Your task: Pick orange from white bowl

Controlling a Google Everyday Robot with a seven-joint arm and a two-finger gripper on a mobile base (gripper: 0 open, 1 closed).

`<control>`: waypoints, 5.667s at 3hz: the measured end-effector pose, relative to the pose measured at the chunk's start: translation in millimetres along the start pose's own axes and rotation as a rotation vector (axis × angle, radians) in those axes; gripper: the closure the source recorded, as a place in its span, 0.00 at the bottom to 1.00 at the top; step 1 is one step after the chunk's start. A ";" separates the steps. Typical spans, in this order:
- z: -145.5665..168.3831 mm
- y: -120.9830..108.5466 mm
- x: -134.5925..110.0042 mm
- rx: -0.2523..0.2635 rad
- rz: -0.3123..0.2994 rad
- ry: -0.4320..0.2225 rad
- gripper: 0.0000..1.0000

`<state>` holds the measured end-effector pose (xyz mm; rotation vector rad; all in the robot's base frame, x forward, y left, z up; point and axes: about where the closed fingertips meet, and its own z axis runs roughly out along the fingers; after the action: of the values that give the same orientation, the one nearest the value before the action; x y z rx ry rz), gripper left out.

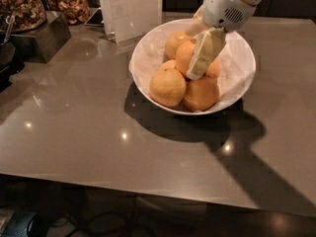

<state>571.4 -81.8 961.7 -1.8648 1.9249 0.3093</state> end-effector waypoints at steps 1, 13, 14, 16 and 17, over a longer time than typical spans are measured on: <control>0.1 -0.1 -0.1 0.000 0.000 0.000 0.34; 36.7 -5.1 27.4 -0.075 0.100 -0.048 0.65; 17.6 1.8 19.0 -0.024 0.076 -0.110 0.88; -46.0 33.4 -10.6 0.049 -0.046 -0.286 1.00; -75.1 55.9 1.4 0.110 -0.030 -0.365 1.00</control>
Offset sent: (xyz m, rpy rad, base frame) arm 0.0001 0.0001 0.0000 0.0002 -0.0002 0.0000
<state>504.5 -113.4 1019.1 -1.6331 1.6324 0.4873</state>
